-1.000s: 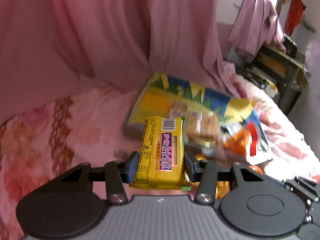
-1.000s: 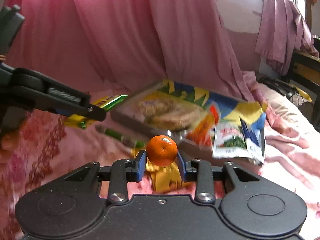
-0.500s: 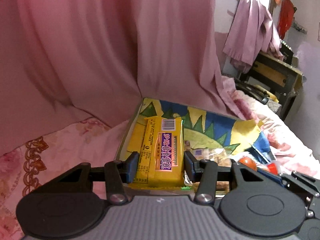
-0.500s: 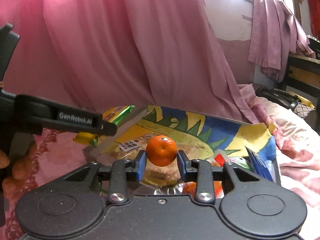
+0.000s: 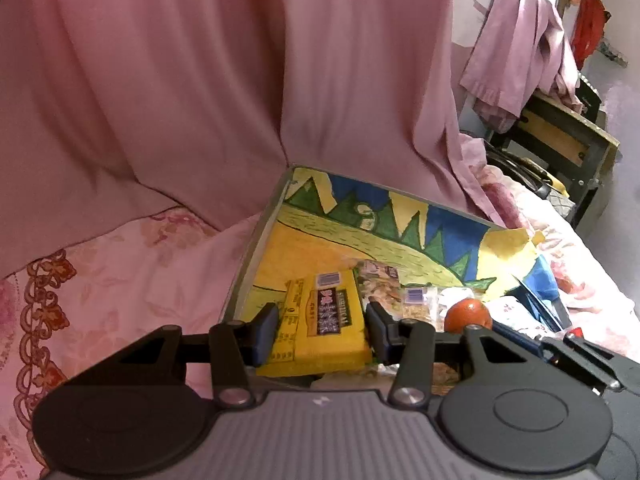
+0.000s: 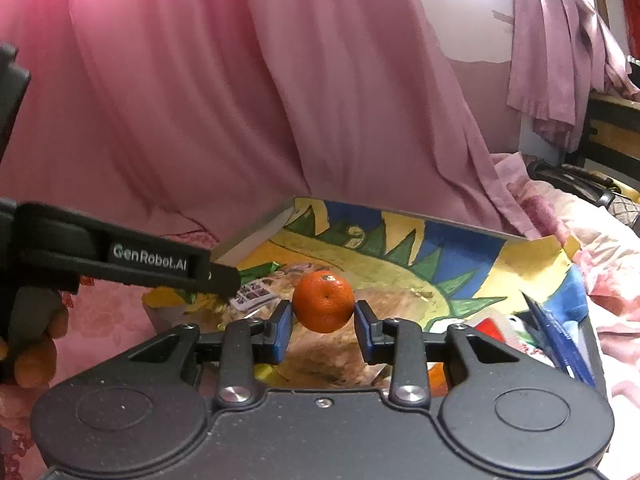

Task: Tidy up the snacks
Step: 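Carry the candy bar over the tray with the left tool while the right tool carries the orange, then open both tools over the tray and pull them back from it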

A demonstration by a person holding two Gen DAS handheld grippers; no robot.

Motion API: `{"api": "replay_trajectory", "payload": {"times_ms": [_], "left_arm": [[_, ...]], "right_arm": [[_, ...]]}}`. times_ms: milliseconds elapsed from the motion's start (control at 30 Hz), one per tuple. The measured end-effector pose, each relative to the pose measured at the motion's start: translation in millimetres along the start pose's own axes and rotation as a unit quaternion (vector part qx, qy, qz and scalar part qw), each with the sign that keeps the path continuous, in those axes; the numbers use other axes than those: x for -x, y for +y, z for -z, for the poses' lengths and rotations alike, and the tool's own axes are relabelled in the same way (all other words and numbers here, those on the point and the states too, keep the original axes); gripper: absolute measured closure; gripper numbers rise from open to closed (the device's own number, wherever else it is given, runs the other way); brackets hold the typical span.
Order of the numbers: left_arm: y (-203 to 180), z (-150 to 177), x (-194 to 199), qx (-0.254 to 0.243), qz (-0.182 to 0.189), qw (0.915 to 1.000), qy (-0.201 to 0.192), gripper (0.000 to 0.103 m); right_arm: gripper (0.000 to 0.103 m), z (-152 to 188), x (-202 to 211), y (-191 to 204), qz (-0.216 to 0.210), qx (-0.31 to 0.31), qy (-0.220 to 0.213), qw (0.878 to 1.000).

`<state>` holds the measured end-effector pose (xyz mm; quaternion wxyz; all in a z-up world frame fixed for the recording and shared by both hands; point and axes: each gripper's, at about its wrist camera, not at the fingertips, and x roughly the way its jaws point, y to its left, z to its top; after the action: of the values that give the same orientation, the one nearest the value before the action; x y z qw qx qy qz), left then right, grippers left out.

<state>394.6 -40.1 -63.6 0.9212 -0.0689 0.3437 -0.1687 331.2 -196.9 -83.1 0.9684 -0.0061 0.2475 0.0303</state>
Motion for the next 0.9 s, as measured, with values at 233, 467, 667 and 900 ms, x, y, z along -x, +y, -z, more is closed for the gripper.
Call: {"api": "replay_trajectory", "payload": {"times_ms": [233,467,667,900], "left_arm": [[5.6,-0.9,-0.8,0.018,0.007,0.9998,0.005,0.051],[4.2,-5.2,1.8,0.02,-0.006,0.9997,0.01,0.042],[0.4,-11.6,26.9,0.026,0.006,0.9996,-0.01,0.021],[-10.7,-11.8,78.6,0.011,-0.01,0.9984,-0.055,0.002]], "right_arm": [[0.063,4.2,-6.8,3.0,-0.003,-0.003,-0.001,1.0],[0.047,2.5,-1.7,2.5,0.01,0.0,-0.005,1.0],[0.029,-6.5,21.9,-1.2,0.03,-0.003,-0.017,0.999],[0.011,-20.0,75.5,-0.9,0.045,0.003,-0.058,0.997]]}}
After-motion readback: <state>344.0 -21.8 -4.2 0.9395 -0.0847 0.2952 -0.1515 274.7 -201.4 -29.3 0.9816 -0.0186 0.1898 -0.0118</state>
